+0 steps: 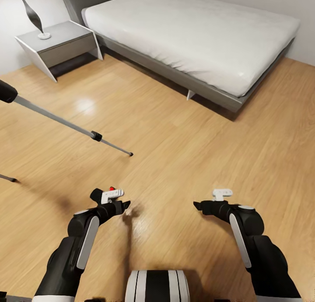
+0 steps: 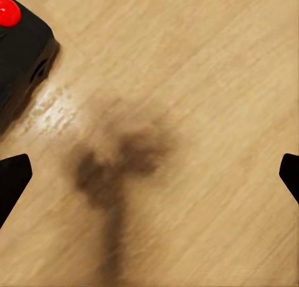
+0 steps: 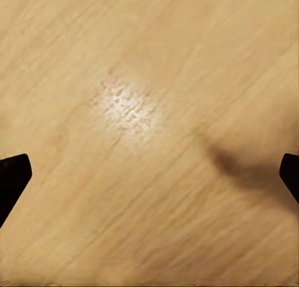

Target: Attach the digital camera to the camera tripod in the bedroom.

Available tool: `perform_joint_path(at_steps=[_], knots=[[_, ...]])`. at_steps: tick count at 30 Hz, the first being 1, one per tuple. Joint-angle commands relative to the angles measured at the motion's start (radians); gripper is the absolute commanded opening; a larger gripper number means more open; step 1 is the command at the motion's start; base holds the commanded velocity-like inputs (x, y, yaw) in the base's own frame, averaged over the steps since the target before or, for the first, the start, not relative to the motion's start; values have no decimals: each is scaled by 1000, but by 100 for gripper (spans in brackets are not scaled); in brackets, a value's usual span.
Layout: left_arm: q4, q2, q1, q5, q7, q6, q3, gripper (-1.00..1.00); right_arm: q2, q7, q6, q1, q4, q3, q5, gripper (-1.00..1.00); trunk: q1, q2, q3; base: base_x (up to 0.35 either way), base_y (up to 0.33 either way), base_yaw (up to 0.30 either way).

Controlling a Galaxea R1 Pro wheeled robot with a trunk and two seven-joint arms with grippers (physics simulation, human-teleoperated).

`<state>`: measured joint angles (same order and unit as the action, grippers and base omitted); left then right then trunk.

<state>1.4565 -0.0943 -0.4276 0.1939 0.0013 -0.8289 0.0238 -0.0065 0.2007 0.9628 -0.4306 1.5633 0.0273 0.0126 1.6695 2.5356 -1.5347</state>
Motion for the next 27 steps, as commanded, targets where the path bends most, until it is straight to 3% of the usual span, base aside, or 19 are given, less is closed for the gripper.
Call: perform_joint_path(at_steps=[1, 27], knots=[[3, -1, 0, 8, 0, -6, 2, 100, -1, 3, 14, 0, 1, 3, 1, 100, 0, 1, -5, 0, 0, 0], [12, 3, 0, 54, -1, -14, 2, 100, -7, 3, 34, 0, 0, 46, 1, 100, 12, 7, -105, 0, 0, 0]])
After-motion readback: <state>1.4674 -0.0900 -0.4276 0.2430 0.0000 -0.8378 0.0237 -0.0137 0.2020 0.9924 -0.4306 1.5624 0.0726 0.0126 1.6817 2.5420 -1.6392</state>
